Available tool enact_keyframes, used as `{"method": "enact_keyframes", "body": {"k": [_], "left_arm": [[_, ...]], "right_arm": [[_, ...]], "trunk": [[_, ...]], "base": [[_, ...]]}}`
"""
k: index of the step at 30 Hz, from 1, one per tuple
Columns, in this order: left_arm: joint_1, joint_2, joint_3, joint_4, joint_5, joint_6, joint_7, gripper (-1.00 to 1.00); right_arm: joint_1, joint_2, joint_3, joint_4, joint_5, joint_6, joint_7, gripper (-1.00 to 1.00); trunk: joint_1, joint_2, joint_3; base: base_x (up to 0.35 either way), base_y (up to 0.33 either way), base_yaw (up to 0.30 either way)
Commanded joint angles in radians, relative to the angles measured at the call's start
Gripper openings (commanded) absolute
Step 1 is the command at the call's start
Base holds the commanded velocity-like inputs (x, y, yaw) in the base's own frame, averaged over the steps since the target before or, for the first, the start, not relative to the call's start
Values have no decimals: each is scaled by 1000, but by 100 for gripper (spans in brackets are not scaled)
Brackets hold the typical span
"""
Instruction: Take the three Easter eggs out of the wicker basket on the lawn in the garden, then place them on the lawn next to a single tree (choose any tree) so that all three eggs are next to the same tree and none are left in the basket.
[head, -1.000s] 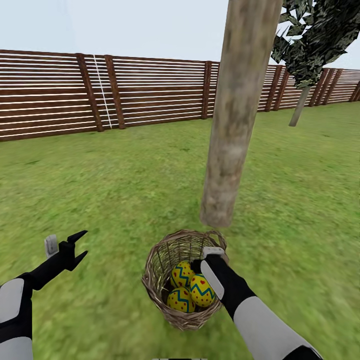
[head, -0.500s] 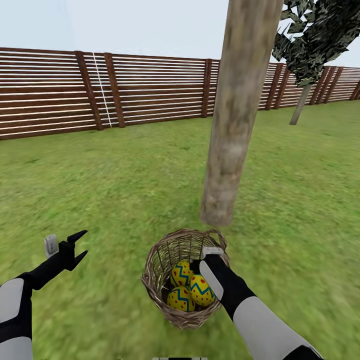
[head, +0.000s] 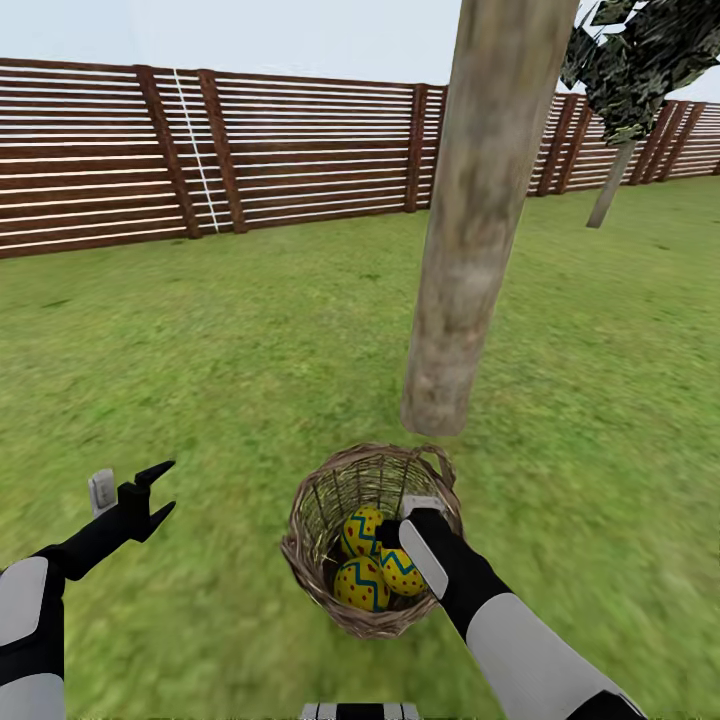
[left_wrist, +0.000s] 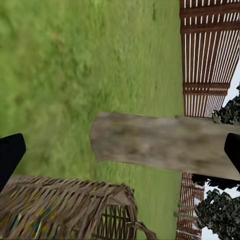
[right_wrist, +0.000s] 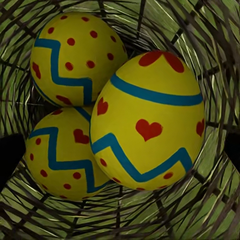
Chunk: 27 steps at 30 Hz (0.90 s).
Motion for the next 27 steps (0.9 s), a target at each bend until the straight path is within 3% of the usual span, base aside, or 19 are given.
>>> {"method": "enact_keyframes", "body": {"k": [1,17,27], "left_arm": [[-1,0,3,0,-9,5,-10,100],[-1,0,2,1,-9,5,-10,100],[-1,-2,0,-2,-9,5,-11,100]], "right_arm": [[-1,0,2,-1,-10,2,-9,100],[-1,0,4,0,-9,-5,-10,100],[-7,0,55,-38,-11,-6,-12,100]], "trunk": [[0,-1,-5],[7,-4,-67],[8,-5,-74]], "base": [[0,0,0],[0,0,0],[0,0,0]]}}
